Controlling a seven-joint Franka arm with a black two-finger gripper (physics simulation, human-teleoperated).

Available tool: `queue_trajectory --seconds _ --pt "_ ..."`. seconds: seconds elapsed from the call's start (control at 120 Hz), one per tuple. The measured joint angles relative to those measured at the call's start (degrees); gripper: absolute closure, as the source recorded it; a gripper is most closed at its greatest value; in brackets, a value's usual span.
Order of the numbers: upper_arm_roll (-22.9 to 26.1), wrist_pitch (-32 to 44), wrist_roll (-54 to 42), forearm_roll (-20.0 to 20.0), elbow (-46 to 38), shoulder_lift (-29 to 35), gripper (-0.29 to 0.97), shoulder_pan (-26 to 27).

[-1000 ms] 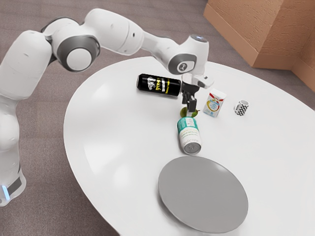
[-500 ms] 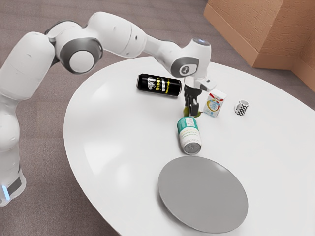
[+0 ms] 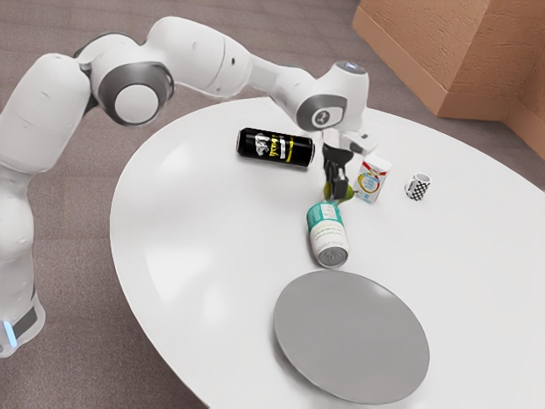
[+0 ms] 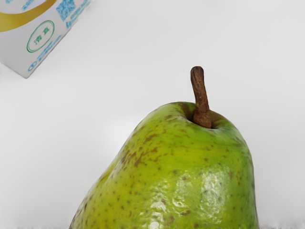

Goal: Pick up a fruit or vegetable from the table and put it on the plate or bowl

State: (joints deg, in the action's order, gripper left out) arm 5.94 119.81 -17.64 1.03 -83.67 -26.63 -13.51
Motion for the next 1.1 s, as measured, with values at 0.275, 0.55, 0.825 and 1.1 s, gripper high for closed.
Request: queue_trajectory --seconds 0.275,0.55,0.825,1.1 --pt "0.3 -3.7 0.4 -0.3 0.0 8.6 0.45 6.9" --pt "0.3 -5.4 0.6 -0.6 0.0 10.4 0.46 19.2" --pt "0.2 -6.4 0.8 -1.2 0.2 11.3 0.46 25.8" --pt "0.4 -6.9 0.7 -2.0 0.3 11.8 0.23 28.3"
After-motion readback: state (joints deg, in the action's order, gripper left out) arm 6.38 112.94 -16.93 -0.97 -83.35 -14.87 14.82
